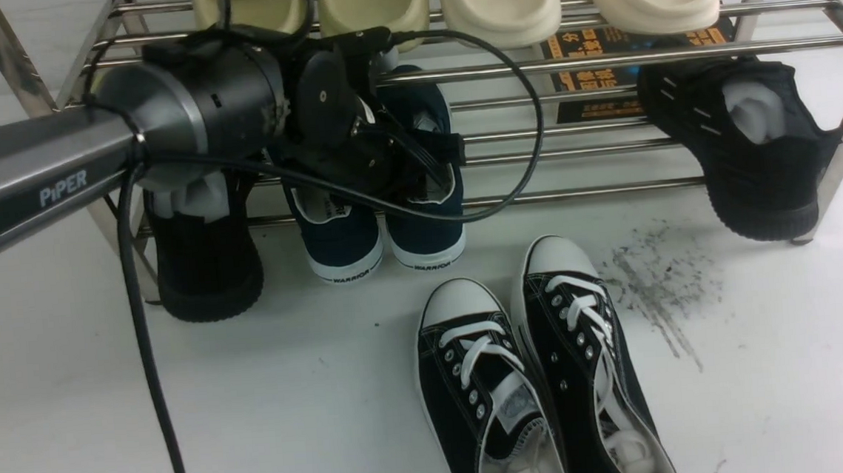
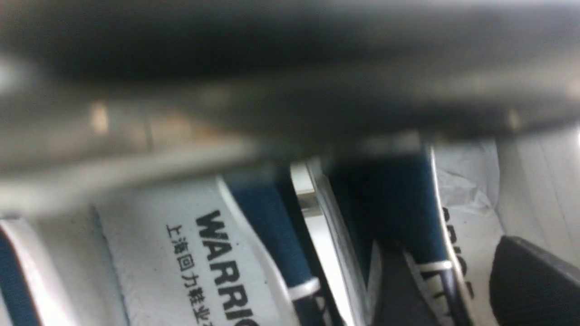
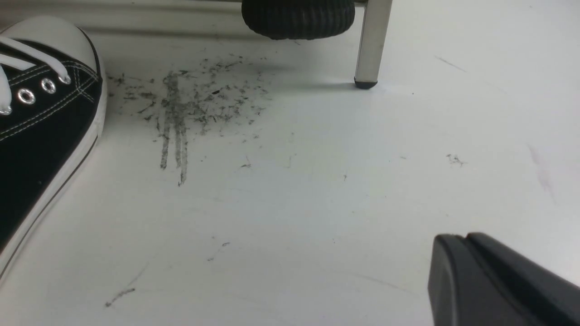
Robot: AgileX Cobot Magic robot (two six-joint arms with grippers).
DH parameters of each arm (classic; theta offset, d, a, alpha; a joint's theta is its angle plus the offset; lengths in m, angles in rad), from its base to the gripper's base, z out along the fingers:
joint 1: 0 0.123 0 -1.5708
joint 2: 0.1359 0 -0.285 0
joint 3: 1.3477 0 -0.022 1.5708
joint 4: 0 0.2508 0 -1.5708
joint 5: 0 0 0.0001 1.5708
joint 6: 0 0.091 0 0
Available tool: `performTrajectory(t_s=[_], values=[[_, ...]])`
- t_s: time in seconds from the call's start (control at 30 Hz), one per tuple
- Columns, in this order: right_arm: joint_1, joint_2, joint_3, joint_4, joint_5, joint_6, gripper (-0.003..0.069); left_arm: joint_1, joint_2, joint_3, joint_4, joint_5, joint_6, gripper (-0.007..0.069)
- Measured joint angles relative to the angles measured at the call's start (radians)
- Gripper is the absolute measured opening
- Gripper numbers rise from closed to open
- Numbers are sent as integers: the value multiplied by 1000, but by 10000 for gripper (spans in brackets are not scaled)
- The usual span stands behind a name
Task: Take the shoes off the shelf with your hand on the white table.
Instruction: 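Grasp a shoe standing on the lower shelf of the shoe rack with the left gripper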
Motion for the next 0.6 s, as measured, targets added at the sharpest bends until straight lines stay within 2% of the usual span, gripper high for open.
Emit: performTrajectory(t_s=[0.03,0.07,0.2,0.37,0.43,0.6], values=[[0,0,0,0,0,0,37,0,0,0,0,0,0,291],[0,0,0,0,0,0,37,0,0,0,0,1,0,225],[0,0,0,0,0,0,37,2,-1,0,-43,33,-1,64],[0,0,0,0,0,0,37,5,-32,0,-186,87,20,52],[0,0,0,0,0,0,37,5,-73,1,-314,123,86,52],[0,0,0,0,0,0,37,1,-138,4,-494,182,229,52]])
